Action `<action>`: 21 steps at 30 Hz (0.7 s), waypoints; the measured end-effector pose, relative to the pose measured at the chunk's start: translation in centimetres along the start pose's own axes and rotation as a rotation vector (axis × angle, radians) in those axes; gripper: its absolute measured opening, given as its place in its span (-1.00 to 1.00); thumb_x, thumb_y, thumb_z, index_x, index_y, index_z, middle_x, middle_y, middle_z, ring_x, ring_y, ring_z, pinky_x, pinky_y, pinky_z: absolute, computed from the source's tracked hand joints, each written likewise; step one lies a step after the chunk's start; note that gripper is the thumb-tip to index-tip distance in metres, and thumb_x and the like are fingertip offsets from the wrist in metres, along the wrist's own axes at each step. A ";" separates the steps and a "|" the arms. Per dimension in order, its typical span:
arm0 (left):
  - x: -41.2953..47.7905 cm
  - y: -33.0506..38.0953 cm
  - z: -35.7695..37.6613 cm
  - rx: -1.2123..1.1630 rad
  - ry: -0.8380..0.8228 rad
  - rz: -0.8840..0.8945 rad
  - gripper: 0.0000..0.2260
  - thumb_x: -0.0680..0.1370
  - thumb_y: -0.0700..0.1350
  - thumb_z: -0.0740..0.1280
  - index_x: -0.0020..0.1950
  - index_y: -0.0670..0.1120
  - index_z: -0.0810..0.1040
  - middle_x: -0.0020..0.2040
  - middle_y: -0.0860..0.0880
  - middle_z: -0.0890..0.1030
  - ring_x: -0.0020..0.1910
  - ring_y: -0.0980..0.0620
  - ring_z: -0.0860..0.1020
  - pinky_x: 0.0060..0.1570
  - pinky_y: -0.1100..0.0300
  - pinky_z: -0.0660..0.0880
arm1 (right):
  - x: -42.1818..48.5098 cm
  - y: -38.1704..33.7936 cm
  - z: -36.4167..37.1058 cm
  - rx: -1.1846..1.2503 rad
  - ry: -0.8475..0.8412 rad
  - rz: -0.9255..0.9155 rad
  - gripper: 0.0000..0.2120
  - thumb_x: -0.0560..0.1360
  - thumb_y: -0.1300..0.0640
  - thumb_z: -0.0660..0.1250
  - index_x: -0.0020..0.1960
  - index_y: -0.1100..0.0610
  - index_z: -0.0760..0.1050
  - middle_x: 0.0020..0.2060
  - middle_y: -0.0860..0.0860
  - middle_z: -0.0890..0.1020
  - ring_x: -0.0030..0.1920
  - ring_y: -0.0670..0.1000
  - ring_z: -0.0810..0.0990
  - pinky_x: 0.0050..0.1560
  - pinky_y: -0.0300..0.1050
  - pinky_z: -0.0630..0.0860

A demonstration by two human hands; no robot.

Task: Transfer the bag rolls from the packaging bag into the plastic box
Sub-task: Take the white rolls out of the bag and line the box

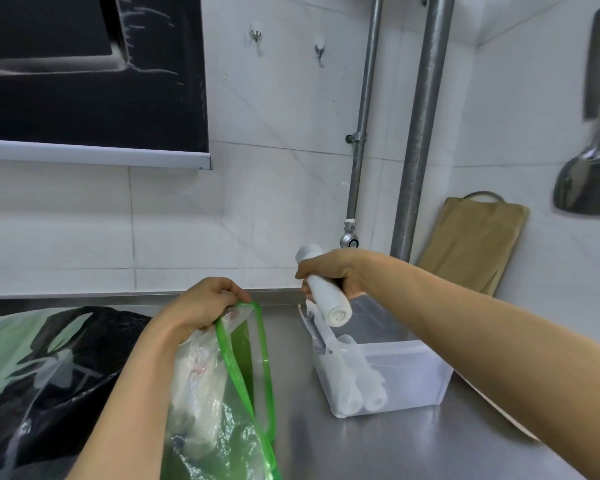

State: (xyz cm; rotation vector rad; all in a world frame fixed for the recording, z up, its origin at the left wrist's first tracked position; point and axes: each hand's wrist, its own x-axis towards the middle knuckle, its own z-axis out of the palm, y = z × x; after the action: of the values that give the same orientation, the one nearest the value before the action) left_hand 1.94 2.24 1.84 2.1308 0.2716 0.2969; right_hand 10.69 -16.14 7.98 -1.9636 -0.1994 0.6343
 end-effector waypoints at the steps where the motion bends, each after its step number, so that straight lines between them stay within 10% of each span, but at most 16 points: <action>1: 0.0 0.0 0.0 0.001 0.003 -0.003 -0.77 0.54 -0.25 0.16 -0.09 -0.05 0.60 -0.40 -0.01 0.44 -0.43 0.07 0.30 -0.52 0.27 0.16 | 0.1 0.2 -0.7 0.002 0.013 0.006 -0.88 0.52 0.23 0.29 -0.13 0.24 0.37 -0.48 0.09 0.54 -0.38 0.02 0.50 -0.08 -0.08 0.53; 21: -0.1 0.1 0.4 0.039 -0.013 0.002 -0.76 0.55 -0.28 0.13 -0.04 -0.09 0.58 -0.40 0.01 0.44 -0.45 0.08 0.31 -0.63 0.38 0.17 | 3.2 5.9 -6.4 -0.095 0.127 0.197 -0.96 0.46 0.27 0.28 -0.14 0.24 0.42 -0.47 0.11 0.55 -0.40 0.04 0.50 -0.28 -0.10 0.51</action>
State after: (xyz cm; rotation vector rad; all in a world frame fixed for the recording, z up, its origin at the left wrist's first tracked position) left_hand 2.00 1.84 1.71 2.1705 0.2693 0.2809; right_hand 15.91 -22.60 3.92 -2.1244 0.0446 0.6333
